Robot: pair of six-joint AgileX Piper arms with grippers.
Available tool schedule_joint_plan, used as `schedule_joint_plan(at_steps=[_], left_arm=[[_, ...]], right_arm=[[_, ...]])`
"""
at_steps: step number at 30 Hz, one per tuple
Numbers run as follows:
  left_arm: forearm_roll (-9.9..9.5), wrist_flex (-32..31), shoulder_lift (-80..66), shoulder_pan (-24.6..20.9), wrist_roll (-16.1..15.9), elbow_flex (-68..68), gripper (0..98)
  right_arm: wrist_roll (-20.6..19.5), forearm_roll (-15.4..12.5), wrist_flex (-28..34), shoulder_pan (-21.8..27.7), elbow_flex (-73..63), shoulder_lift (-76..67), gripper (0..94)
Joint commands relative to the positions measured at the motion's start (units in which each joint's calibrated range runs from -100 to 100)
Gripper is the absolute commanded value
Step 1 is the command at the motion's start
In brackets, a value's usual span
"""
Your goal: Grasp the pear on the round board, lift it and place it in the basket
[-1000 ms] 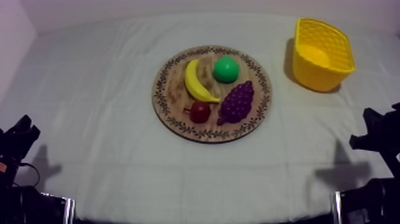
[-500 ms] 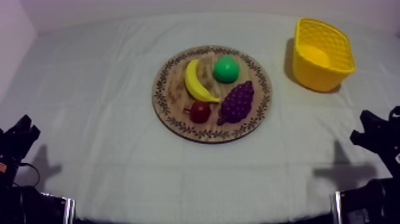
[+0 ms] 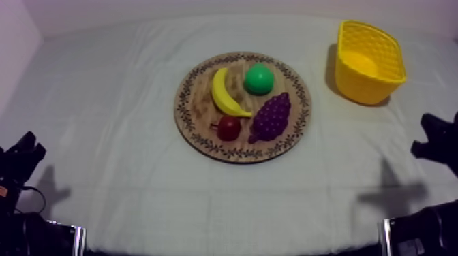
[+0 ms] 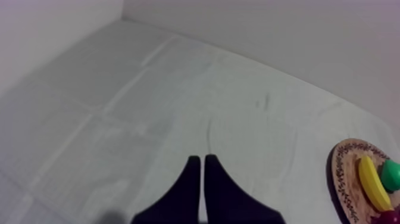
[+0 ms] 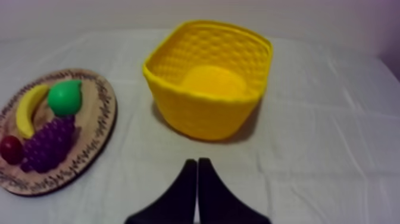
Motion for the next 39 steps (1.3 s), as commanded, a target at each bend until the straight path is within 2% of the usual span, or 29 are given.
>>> schedule_joint_plan(at_steps=[1,5,13,21,30,39], left_arm=[[0.00,0.02,-0.04,0.01,0.02,0.00,0.1],[0.00,0.02,-0.04,0.01,0.02,0.00,0.1],[0.00,0.02,-0.04,0.01,0.01,0.00,0.1],[0.00,0.02,-0.04,0.01,0.02,0.00,0.1],[0.00,0.02,-0.04,0.01,0.02,0.00,0.1],[0.00,0.02,-0.04,0.01,0.02,0.00,0.1]], right_arm=[[-2.22,0.58,1.14,-1.47,-12.66,9.28,0.6],[-5.52,1.71,3.50,-4.42,-26.63,20.25,0.6],[-9.10,1.56,6.29,-9.82,-50.03,43.64,0.6],[-3.26,-6.64,6.39,-7.94,-67.54,66.43,0.6],[-1.43,-8.81,1.92,-10.50,-73.29,85.33,0.6],[-1.03,-9.88,-2.78,-15.18,-68.43,92.09,0.6]])
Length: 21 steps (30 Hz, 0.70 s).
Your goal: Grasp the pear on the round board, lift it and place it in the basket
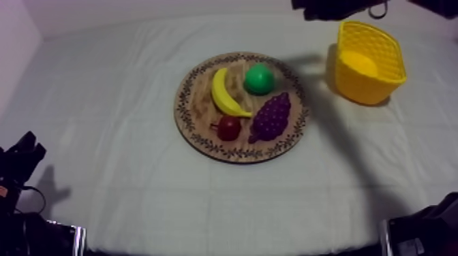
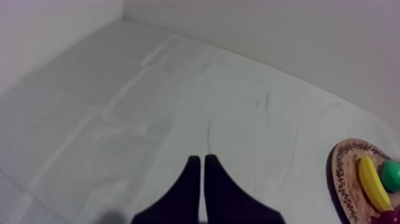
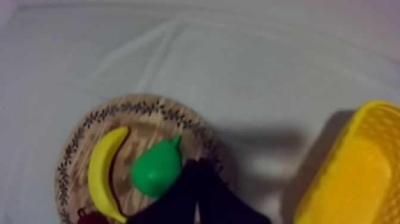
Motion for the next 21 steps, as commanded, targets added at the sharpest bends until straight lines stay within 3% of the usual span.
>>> schedule_joint_plan(at_steps=[1,21], left_arm=[[0.00,-0.04,-0.04,0.01,0.02,0.00,0.1],[0.00,-0.04,-0.04,0.01,0.02,0.00,0.1]], right_arm=[[0.08,-0.25,-0.31,-1.29,1.43,0.75,0.6],[0.32,-0.17,0.22,-6.77,7.00,0.64,0.6]])
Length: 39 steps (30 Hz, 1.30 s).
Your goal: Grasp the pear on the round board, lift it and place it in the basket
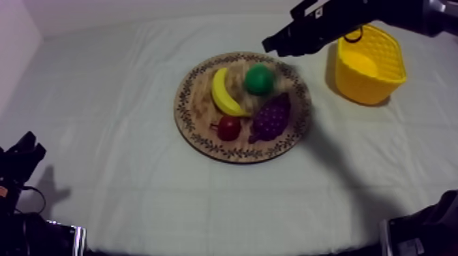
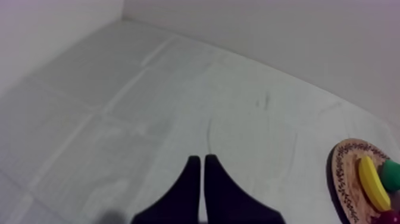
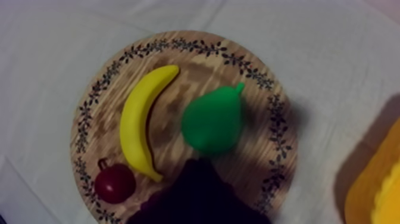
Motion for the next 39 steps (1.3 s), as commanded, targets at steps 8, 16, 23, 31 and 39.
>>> schedule_joint_plan(at_steps=[8,16,23,31,39], left_arm=[[0.00,0.02,-0.04,0.01,0.02,0.00,0.1],[0.00,0.02,-0.04,0.01,0.02,0.00,0.1],[0.00,0.02,-0.04,0.01,0.02,0.00,0.1],[0.00,0.02,-0.04,0.01,0.02,0.00,0.1],[0.00,0.02,-0.04,0.01,0.02,0.00,0.1]], right_arm=[[-0.01,1.24,1.20,-1.09,1.95,-1.11,1.9],[2.05,0.84,1.03,-2.14,3.71,-1.63,47.6],[2.93,0.27,0.42,-1.65,4.85,-2.58,86.5],[2.71,0.54,-0.58,-1.54,6.06,-2.89,89.8],[1.91,1.22,-2.00,-2.03,5.80,-0.77,87.4]])
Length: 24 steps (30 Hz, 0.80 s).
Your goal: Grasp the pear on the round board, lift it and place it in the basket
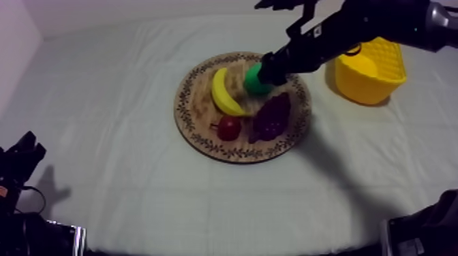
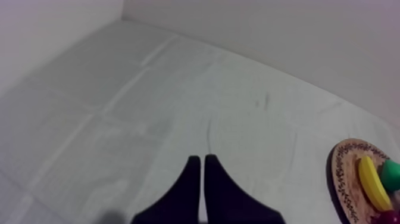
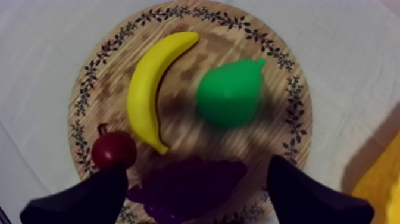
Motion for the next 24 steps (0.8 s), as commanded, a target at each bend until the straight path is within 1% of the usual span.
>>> schedule_joint_plan(at_steps=[1,5,9,12,17,24], left_arm=[[0.00,0.02,-0.04,0.01,-0.01,0.00,0.1],[0.00,0.02,-0.04,0.01,-0.01,0.00,0.1],[0.00,0.02,-0.04,0.01,-0.01,0.00,0.1],[0.00,0.02,-0.04,0.01,-0.01,0.00,0.1],[0.00,0.02,-0.04,0.01,-0.01,0.00,0.1],[0.00,0.02,-0.04,0.01,-0.01,0.00,0.1]], right_arm=[[-0.33,0.40,-0.06,-0.15,-0.70,1.36,87.2],[-1.08,1.05,-0.75,-0.26,-2.77,5.47,86.4],[-2.53,2.42,-1.87,-0.26,-4.96,10.02,86.0],[-2.87,2.72,-1.98,0.17,-7.48,13.44,85.7],[-4.12,4.18,-1.63,0.77,-12.43,19.44,84.8],[-4.66,5.40,-0.81,0.92,-17.46,25.41,80.1]])
